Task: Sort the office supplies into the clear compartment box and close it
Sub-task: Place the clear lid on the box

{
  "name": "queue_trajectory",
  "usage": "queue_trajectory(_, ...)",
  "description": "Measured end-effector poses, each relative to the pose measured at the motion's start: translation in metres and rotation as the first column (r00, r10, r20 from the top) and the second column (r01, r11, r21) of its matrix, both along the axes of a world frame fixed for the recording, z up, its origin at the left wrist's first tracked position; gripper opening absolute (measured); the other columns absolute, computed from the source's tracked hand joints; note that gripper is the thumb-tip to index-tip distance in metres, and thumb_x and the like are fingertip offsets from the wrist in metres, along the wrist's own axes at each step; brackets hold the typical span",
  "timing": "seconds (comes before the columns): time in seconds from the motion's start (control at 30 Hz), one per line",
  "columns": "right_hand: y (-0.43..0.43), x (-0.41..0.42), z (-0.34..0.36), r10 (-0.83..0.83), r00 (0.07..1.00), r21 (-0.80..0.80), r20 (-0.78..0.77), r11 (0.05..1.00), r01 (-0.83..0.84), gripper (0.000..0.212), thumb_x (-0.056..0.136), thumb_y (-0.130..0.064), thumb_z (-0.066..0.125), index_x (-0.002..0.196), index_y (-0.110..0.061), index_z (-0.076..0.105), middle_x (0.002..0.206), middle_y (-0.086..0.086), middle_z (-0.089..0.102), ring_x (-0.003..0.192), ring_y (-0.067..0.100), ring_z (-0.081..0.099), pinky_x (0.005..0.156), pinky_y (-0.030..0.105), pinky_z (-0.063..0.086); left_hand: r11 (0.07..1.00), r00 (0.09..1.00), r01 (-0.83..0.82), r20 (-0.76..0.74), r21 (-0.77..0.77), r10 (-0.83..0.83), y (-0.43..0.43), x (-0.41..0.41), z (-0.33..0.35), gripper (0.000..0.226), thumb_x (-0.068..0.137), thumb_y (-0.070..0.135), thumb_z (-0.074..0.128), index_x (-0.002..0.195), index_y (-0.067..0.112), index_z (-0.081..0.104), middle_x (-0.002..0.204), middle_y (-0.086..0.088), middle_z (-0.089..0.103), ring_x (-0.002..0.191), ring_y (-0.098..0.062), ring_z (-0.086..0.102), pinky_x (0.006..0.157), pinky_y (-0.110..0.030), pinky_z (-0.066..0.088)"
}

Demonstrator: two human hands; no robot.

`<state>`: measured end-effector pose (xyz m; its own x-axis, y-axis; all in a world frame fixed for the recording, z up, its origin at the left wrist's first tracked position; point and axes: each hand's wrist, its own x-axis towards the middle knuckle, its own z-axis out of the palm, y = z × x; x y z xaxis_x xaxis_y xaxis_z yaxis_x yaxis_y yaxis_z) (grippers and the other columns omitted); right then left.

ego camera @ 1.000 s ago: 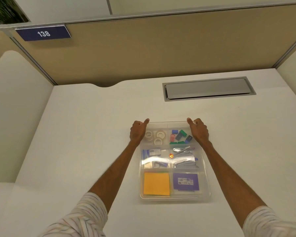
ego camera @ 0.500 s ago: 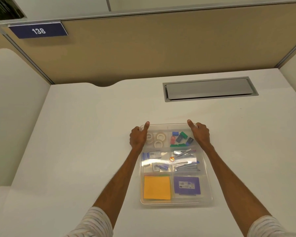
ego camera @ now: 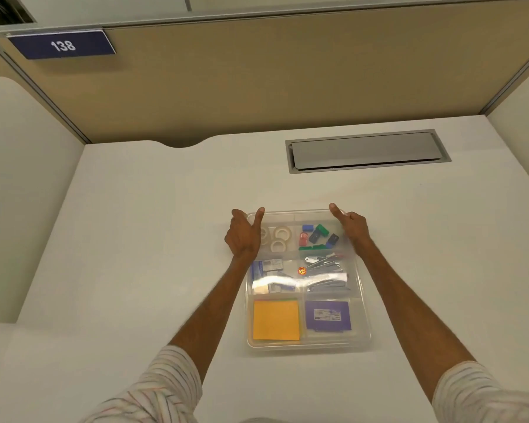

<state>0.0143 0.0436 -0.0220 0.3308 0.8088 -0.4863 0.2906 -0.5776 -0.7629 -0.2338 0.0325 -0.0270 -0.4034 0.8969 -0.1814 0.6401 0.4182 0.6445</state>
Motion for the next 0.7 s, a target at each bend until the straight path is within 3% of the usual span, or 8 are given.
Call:
queue_trajectory(0.07, -0.006, -0.009, 0.000, 0.026, 0.961, 0.078, 0.277, 0.996, -0.050, 0.050, 0.092, -0.054, 0.054, 0.107, -0.007, 0.055, 0.114, 0.014, 0.059, 0.100, 0.030, 0.059, 0.084, 0.038, 0.048, 0.999, 0.997, 0.001, -0.074, 0.054, 0.003, -0.002, 0.007, 0.004, 0.052, 0.096, 0.054, 0.047, 0.117, 0.006, 0.047, 0.117, -0.011, 0.056, 0.104, -0.031, 0.059, 0.084, -0.043, 0.047)
queue_trajectory(0.13, -0.011, -0.017, 0.000, 0.079, 0.852, 0.158, 0.517, 0.970, -0.186, 0.047, 0.096, -0.044, 0.051, 0.125, -0.006, 0.047, 0.130, 0.014, 0.050, 0.115, 0.031, 0.055, 0.092, 0.043, 0.047, 0.994, 0.975, 0.041, -0.221, 0.105, -0.016, -0.008, 0.014, 0.004, 0.039, 0.098, 0.042, 0.049, 0.120, 0.010, 0.049, 0.121, -0.007, 0.052, 0.113, -0.028, 0.053, 0.090, -0.041, 0.042)
queue_trajectory(0.2, -0.018, -0.028, -0.001, 0.107, 0.754, 0.194, 0.648, 0.934, -0.300, 0.046, 0.098, -0.037, 0.051, 0.132, -0.008, 0.045, 0.136, 0.012, 0.046, 0.124, 0.029, 0.048, 0.100, 0.045, 0.041, 0.979, 0.949, 0.118, -0.308, 0.167, -0.063, -0.022, 0.020, 0.001, 0.032, 0.097, 0.031, 0.050, 0.125, 0.014, 0.051, 0.127, -0.005, 0.052, 0.123, -0.025, 0.047, 0.099, -0.041, 0.037)
queue_trajectory(0.27, -0.029, -0.039, -0.004, 0.146, 0.724, 0.176, 0.674, 0.921, -0.349, 0.050, 0.099, -0.039, 0.047, 0.138, -0.008, 0.041, 0.144, 0.011, 0.042, 0.134, 0.027, 0.039, 0.111, 0.046, 0.030, 0.964, 0.937, 0.202, -0.320, 0.171, -0.139, -0.040, 0.025, -0.004, 0.038, 0.099, 0.030, 0.046, 0.133, 0.015, 0.049, 0.140, -0.005, 0.048, 0.135, -0.025, 0.040, 0.110, -0.043, 0.031)
queue_trajectory(0.37, -0.044, -0.047, -0.013, 0.216, 0.658, 0.101, 0.721, 0.907, -0.409, 0.063, 0.101, -0.045, 0.036, 0.151, -0.008, 0.025, 0.159, 0.010, 0.025, 0.149, 0.024, 0.018, 0.122, 0.043, 0.012, 0.952, 0.895, 0.297, -0.368, 0.069, -0.253, -0.057, 0.026, -0.013, 0.056, 0.103, 0.042, 0.032, 0.151, 0.015, 0.030, 0.162, -0.006, 0.023, 0.151, -0.022, 0.016, 0.123, -0.043, 0.010)
queue_trajectory(0.53, -0.045, -0.049, -0.010, 0.343, 0.571, -0.023, 0.746, 0.870, -0.492, 0.074, 0.100, -0.053, 0.027, 0.155, -0.009, 0.003, 0.164, 0.008, 0.002, 0.153, 0.022, 0.000, 0.125, 0.041, -0.003, 0.941, 0.850, 0.336, -0.416, -0.041, -0.322, -0.062, 0.025, -0.011, 0.068, 0.102, 0.050, 0.023, 0.157, 0.013, 0.009, 0.165, -0.008, 0.003, 0.153, -0.022, 0.000, 0.125, -0.047, -0.002)
queue_trajectory(0.7, -0.049, -0.050, 0.000, 0.367, 0.563, -0.038, 0.740, 0.859, -0.510, 0.074, 0.101, -0.051, 0.026, 0.155, -0.007, 0.000, 0.164, 0.010, -0.002, 0.153, 0.023, -0.003, 0.125, 0.041, -0.006, 0.934, 0.826, 0.339, -0.439, -0.113, -0.353, -0.060, 0.028, -0.002, 0.069, 0.102, 0.052, 0.019, 0.157, 0.013, 0.002, 0.165, -0.008, -0.002, 0.153, -0.023, -0.005, 0.124, -0.050, -0.007)
